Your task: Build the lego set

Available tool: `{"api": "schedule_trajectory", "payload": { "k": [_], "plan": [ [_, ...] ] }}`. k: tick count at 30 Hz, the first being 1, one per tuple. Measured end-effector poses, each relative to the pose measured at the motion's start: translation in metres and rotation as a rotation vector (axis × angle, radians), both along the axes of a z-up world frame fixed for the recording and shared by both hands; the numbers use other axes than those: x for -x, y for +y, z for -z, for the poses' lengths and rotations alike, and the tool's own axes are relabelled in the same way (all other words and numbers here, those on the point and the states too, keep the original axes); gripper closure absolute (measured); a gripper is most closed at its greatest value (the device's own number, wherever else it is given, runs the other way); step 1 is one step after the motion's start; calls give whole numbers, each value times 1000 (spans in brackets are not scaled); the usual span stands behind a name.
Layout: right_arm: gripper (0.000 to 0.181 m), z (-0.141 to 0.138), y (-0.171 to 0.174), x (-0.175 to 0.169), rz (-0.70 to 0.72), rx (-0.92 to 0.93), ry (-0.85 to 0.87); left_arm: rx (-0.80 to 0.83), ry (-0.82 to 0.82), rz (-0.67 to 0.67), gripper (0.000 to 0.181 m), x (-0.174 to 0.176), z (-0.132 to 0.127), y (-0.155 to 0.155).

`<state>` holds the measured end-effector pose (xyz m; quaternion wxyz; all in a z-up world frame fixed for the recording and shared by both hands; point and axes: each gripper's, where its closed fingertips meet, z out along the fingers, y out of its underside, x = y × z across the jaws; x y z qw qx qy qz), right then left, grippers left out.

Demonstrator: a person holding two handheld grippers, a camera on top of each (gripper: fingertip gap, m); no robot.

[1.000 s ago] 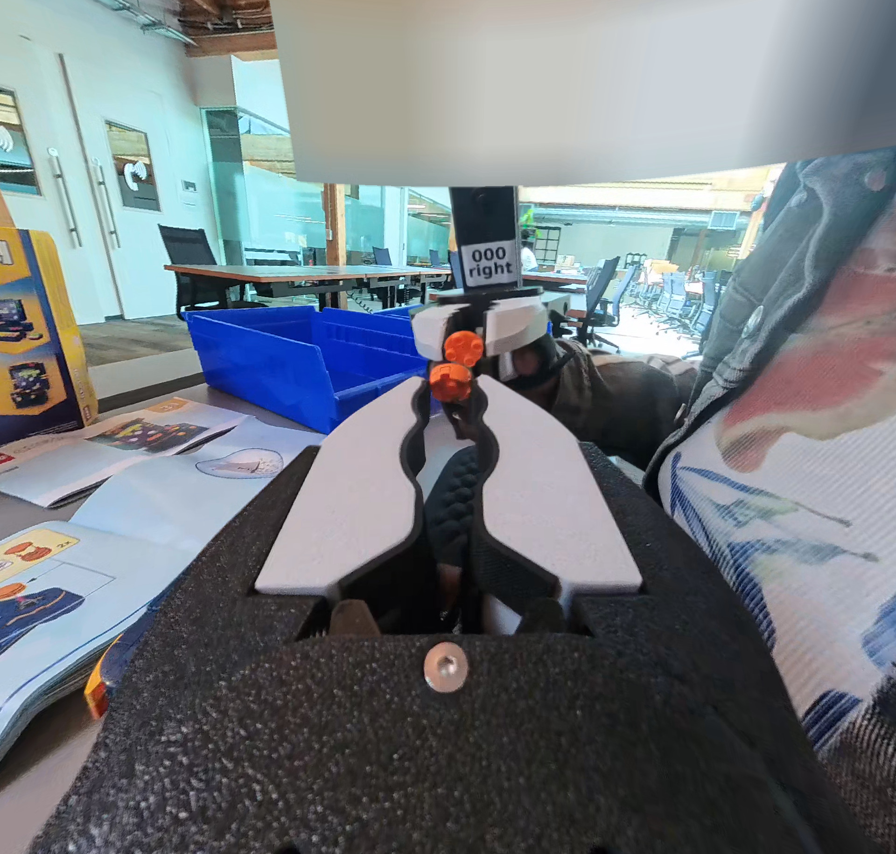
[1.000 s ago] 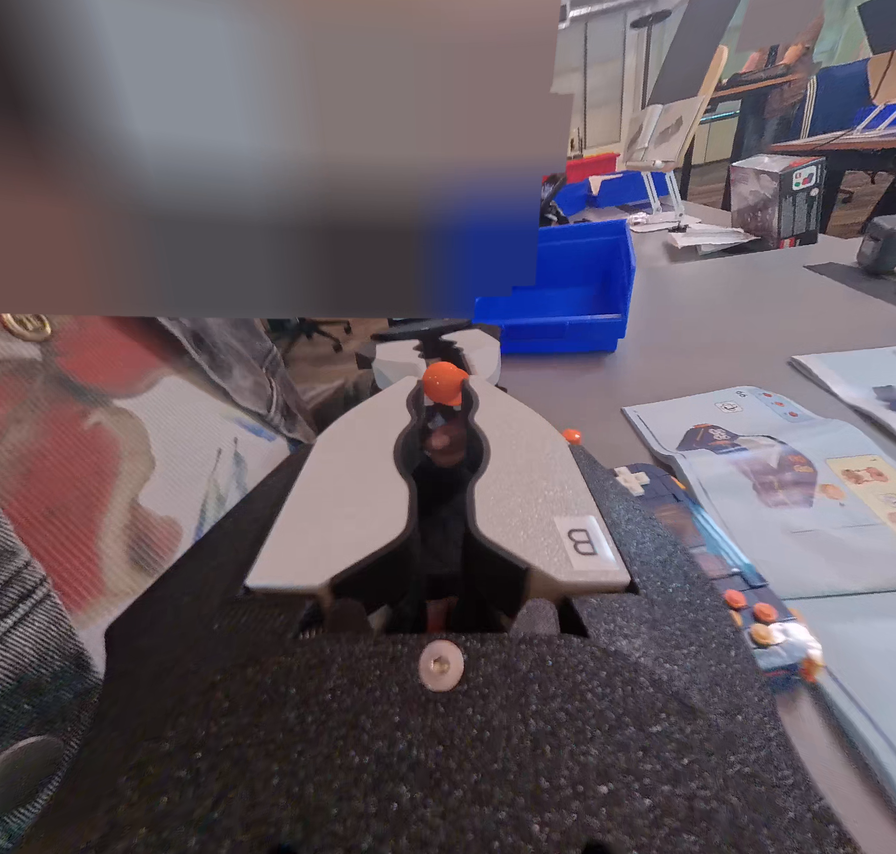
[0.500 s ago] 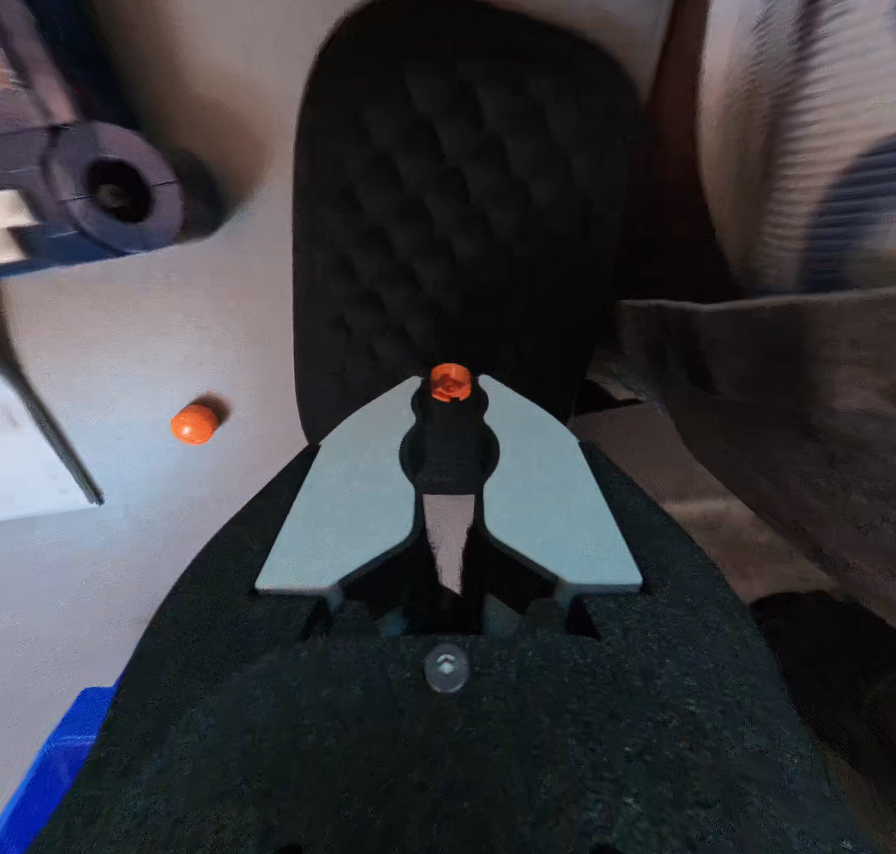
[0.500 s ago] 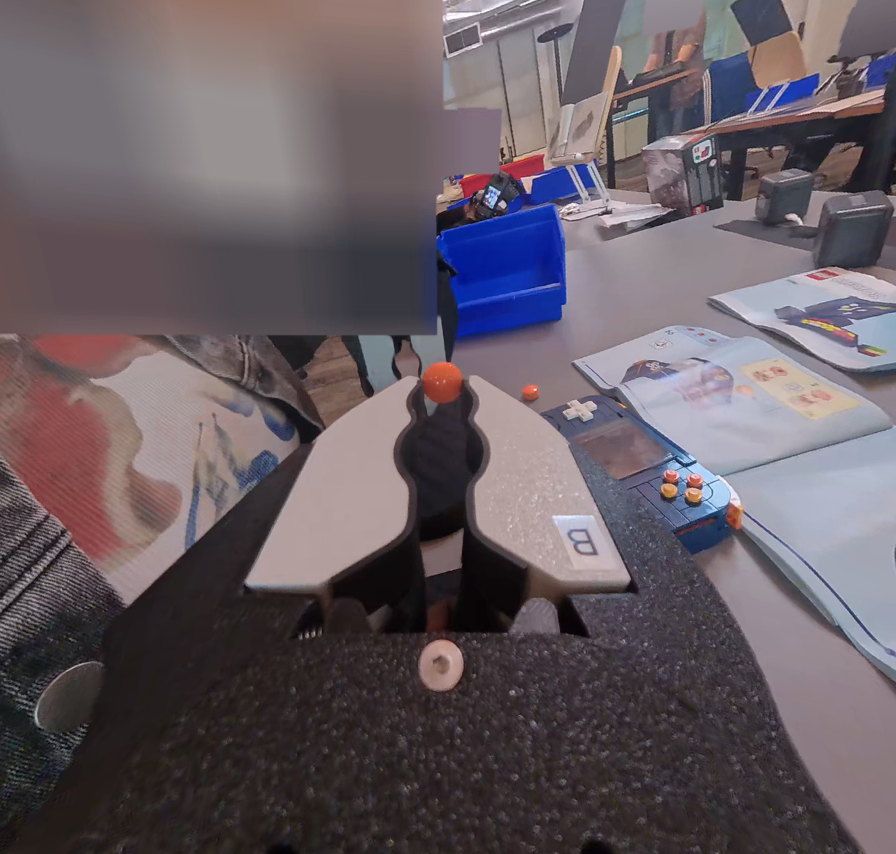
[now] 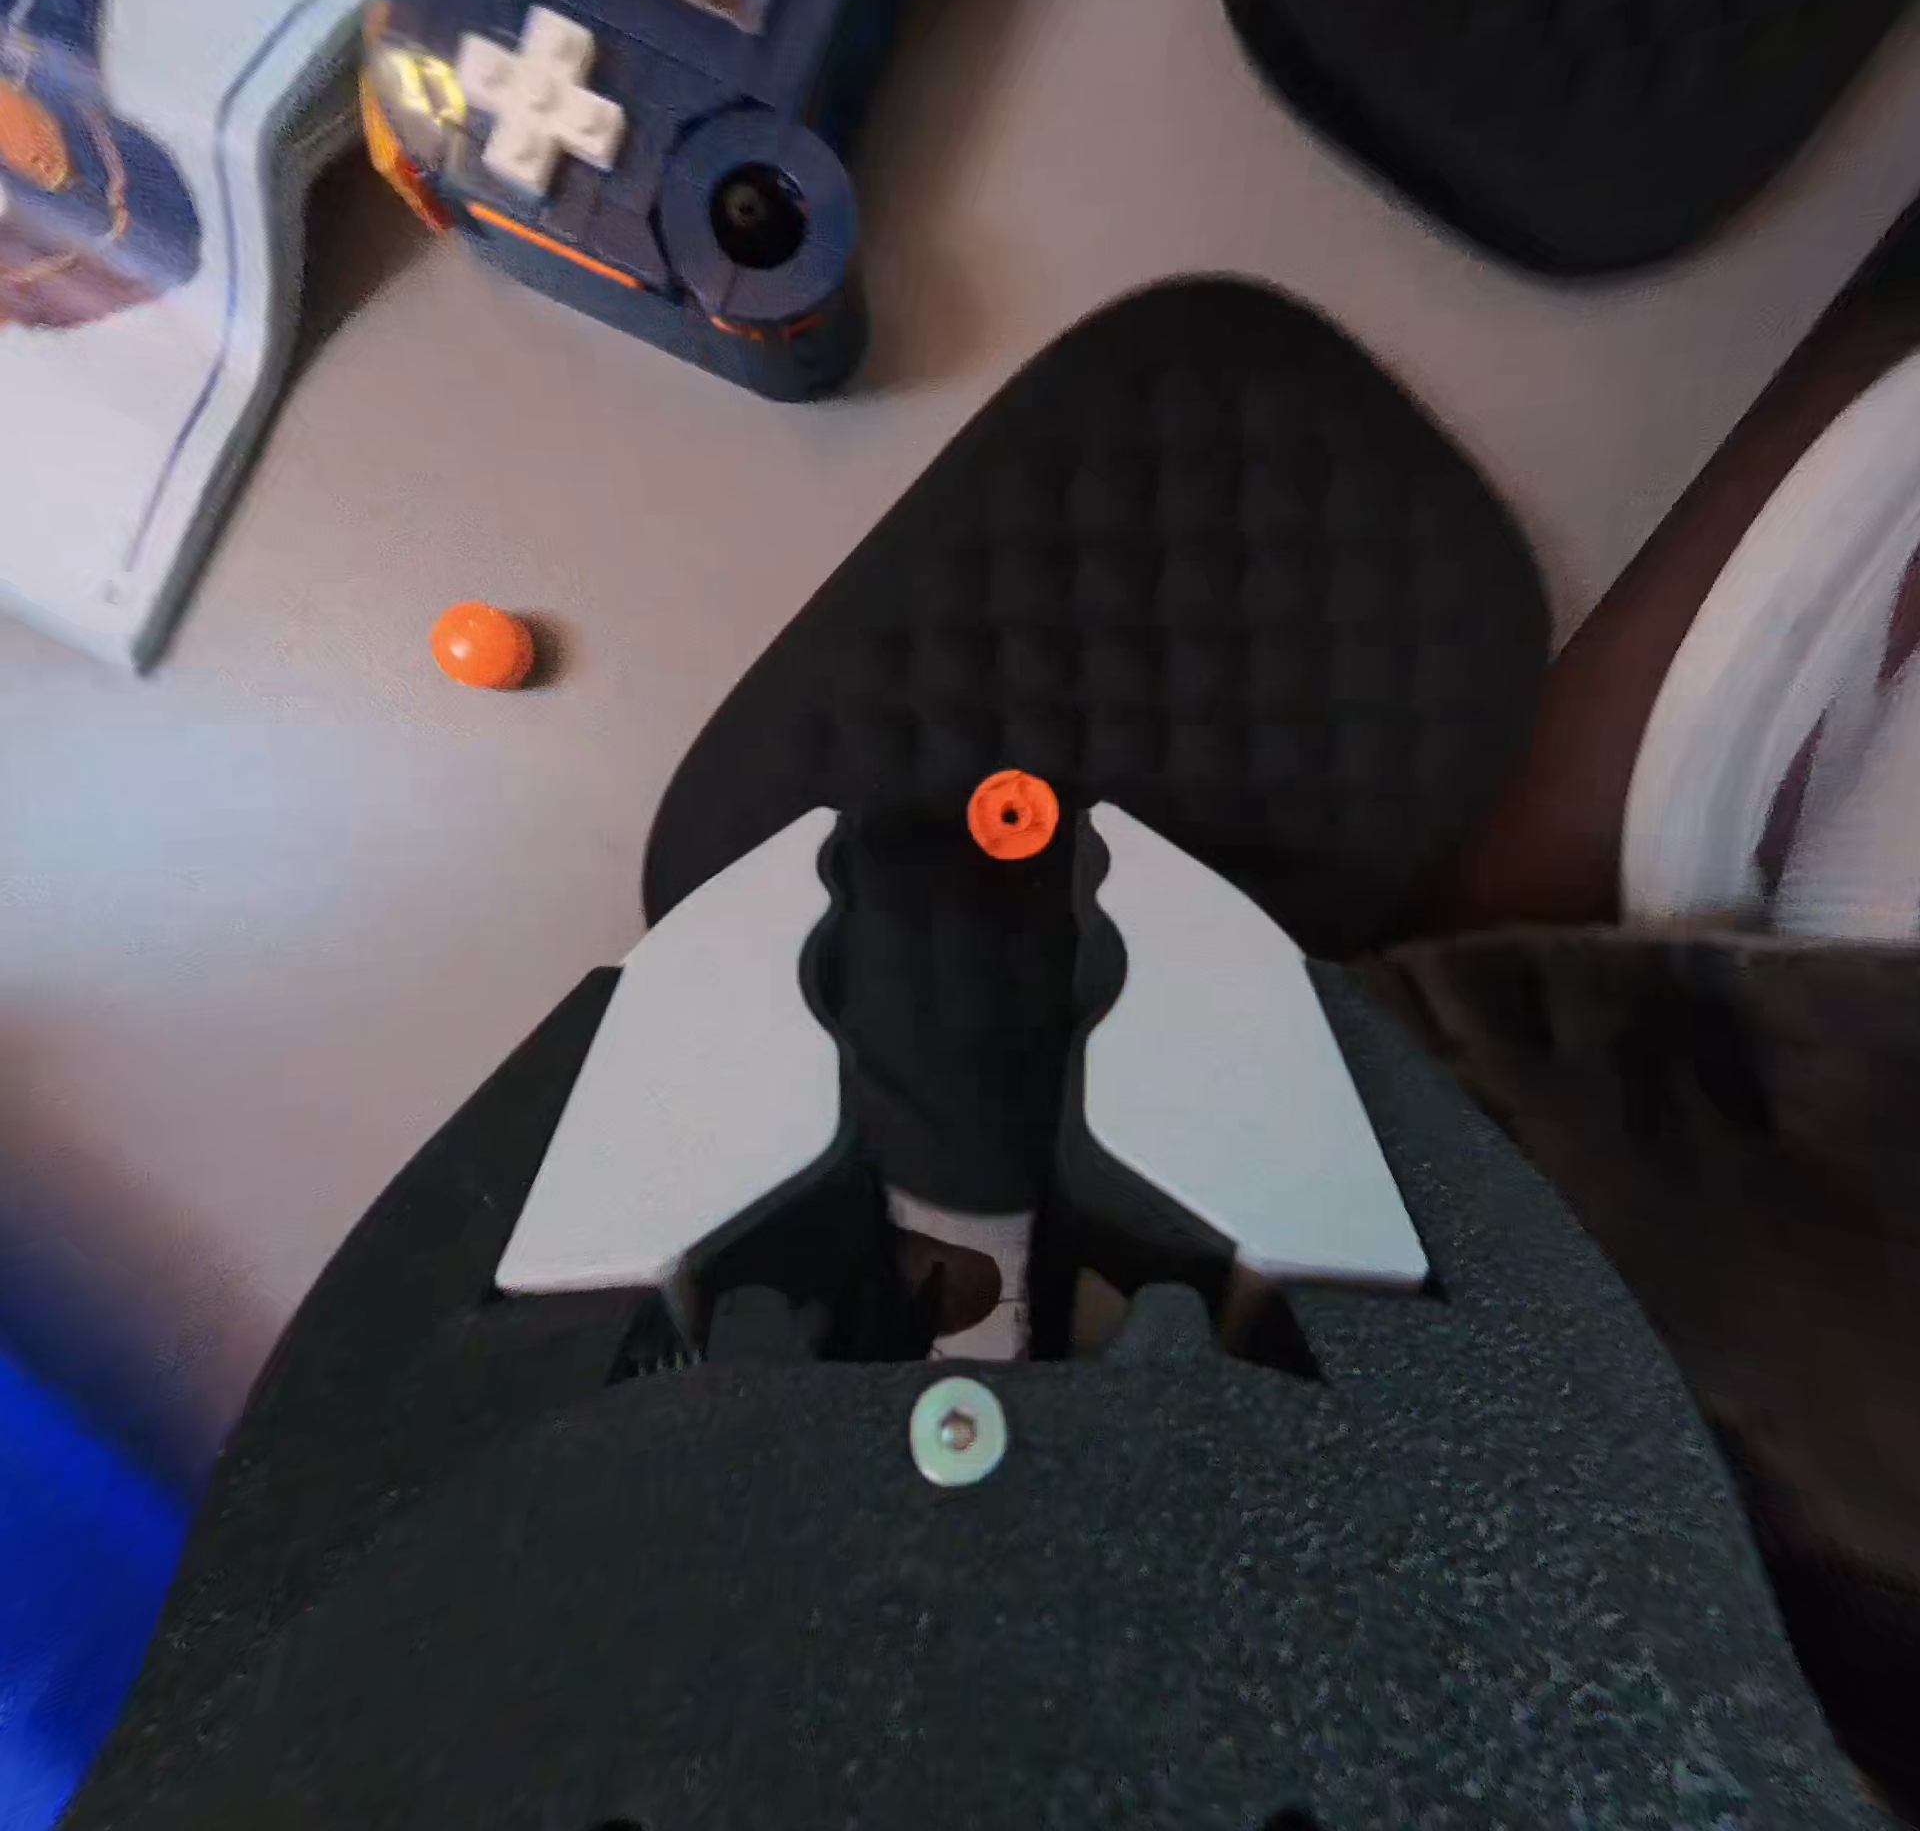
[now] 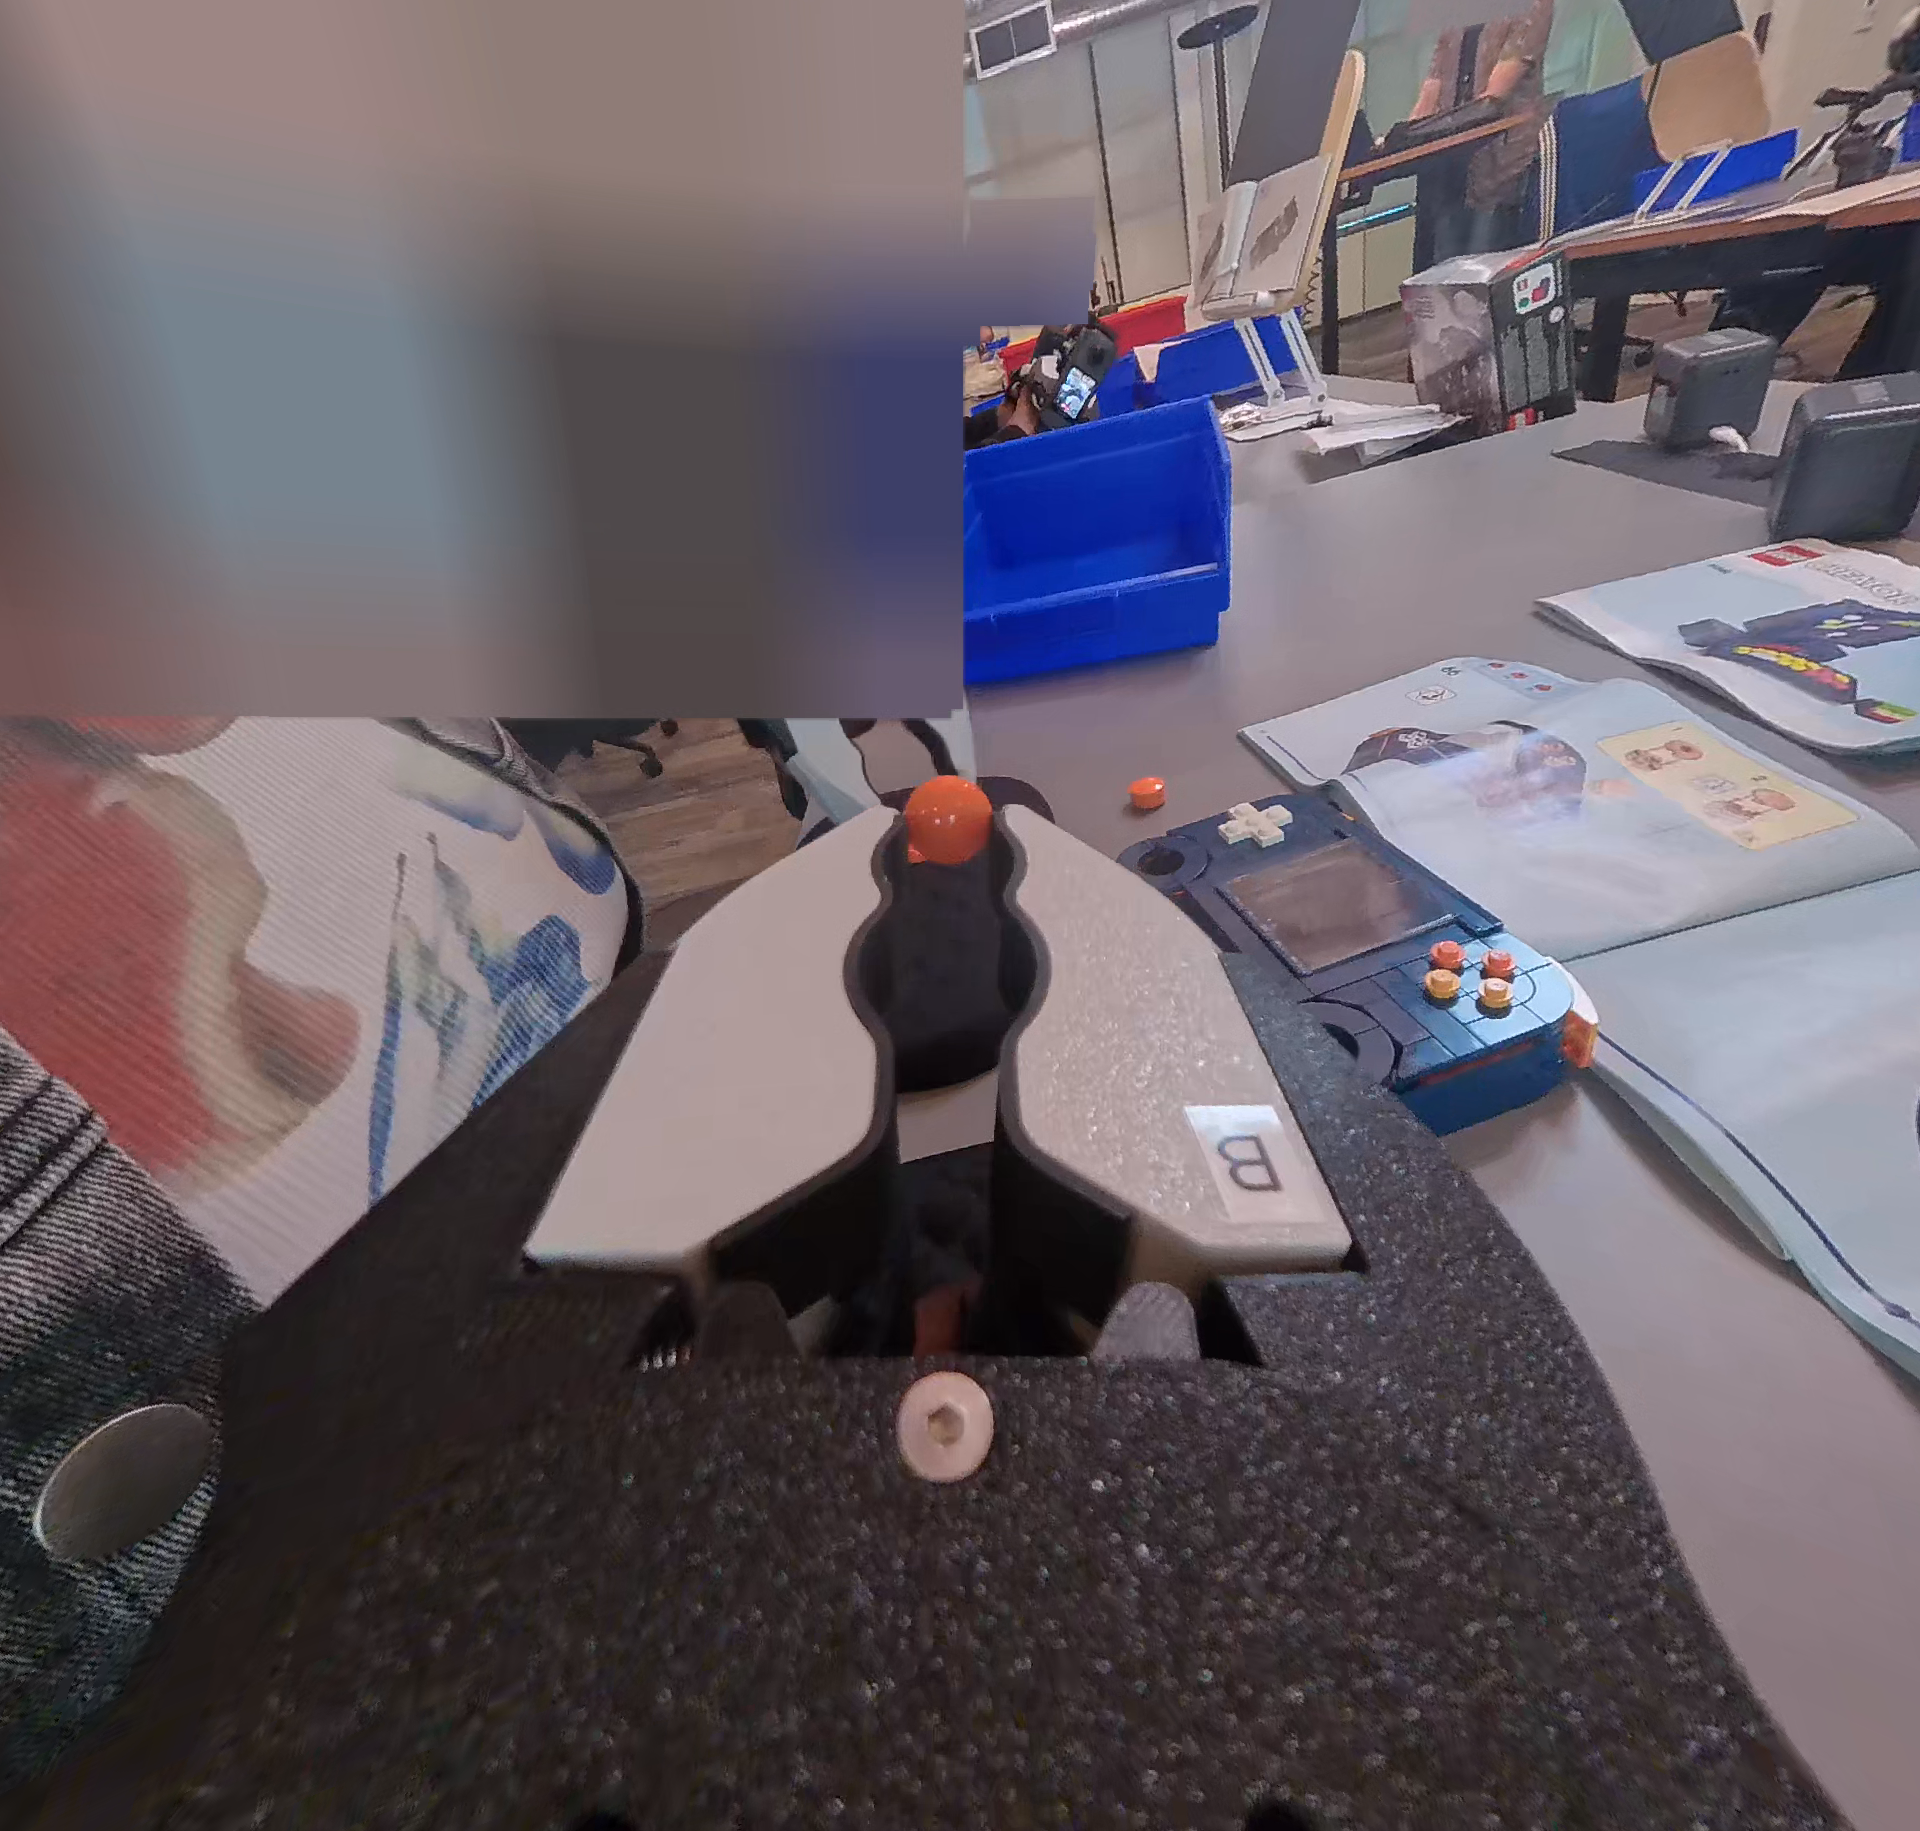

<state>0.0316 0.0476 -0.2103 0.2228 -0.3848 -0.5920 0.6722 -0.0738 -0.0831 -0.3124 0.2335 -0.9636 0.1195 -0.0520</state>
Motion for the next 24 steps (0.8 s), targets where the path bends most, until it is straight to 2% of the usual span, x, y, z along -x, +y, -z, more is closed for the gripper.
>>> {"api": "schedule_trajectory", "payload": {
  "k": [2, 8, 10, 12, 16, 20, 24],
  "plan": [
    [167, 2, -2, 1, -8, 3, -6, -95, -84, -69, 145, -11, 4, -5],
    [167, 4, -9, 8, -38, 1, -21, -383, -60, -246, 153, -8, 7, 3],
    [167, 6, -15, 11, -58, -7, -35, -466, -58, -288, 163, -4, 5, 6],
    [167, 9, -25, 15, -94, -16, -50, -498, -42, -268, 164, -4, 4, 7],
    [167, 24, -53, 29, -170, -86, -117, -442, -3, -100, 164, -18, 3, 11],
    [167, 47, -83, 51, -148, -271, -175, -357, -4, 12, 164, -33, 3, 19],
    [167, 73, -102, 63, -113, -428, -277, -336, -4, 28, 164, -40, 5, 24]
  ]
}}
